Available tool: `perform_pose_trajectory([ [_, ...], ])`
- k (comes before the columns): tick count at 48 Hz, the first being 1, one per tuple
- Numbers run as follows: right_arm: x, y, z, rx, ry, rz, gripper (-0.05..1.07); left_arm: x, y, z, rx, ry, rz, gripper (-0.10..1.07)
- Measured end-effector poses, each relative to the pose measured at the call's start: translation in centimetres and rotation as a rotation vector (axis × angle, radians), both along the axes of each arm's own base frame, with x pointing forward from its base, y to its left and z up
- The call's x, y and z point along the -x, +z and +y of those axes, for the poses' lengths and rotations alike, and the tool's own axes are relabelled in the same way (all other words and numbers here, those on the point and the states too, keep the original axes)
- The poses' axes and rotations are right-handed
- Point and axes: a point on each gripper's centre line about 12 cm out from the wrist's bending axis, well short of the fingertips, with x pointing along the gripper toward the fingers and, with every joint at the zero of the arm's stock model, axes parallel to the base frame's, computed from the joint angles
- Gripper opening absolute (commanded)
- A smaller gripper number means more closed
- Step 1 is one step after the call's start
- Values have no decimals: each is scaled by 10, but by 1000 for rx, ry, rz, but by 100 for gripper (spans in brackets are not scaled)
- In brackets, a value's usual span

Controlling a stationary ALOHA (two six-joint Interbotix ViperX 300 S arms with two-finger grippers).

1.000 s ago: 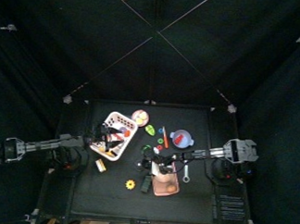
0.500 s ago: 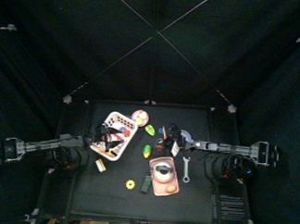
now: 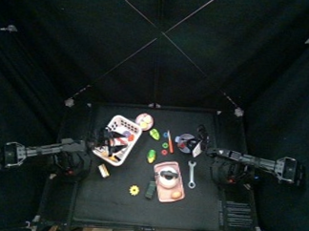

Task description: Place cookie cutter in bowl

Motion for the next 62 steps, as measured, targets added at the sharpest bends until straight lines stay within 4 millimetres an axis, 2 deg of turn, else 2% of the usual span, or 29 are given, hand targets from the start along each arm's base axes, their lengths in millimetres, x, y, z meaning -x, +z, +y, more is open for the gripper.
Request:
perform_pose_trajectory([
  [16,23,-24,-3,-50,-138,51,60,0,-2,0,2,2,4,93],
  [50,36,-41,-2,-106,-214,81,64,1,-2,0,2,1,3,93],
  [62,37,-37,-2,-104,-219,64,66,1,-2,0,2,2,4,93],
])
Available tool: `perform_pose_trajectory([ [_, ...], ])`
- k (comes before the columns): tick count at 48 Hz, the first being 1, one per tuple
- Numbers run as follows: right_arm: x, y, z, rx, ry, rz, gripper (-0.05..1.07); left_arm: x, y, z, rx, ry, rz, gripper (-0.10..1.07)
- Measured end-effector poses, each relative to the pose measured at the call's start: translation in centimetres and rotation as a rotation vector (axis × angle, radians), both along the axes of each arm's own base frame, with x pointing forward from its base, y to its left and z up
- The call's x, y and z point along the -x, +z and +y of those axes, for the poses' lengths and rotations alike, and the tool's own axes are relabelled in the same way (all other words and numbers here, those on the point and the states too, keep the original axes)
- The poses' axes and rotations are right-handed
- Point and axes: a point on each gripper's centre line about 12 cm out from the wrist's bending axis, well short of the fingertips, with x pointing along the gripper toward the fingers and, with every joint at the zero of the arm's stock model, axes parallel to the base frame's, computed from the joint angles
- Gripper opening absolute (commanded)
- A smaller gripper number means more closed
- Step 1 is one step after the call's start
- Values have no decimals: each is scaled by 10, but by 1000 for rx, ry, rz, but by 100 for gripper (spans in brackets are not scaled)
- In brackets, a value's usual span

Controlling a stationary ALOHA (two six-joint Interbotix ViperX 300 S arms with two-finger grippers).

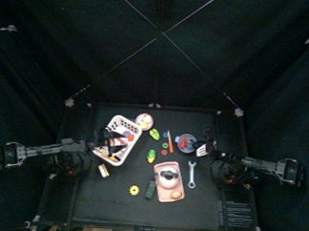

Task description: Place cookie cutter in bowl

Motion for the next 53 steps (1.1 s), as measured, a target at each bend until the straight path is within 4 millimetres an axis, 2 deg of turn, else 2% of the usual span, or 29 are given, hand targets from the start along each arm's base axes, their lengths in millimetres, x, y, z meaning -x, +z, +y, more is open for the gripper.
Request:
perform_pose_trajectory([
  [19,1,11,1,24,2,-50,66,0,-1,0,1,-1,1,93],
  [41,2,11,1,21,0,-50,66,0,0,0,0,-1,0,93],
  [53,-5,24,-2,41,3,-83,66,0,-1,0,-1,1,2,93],
])
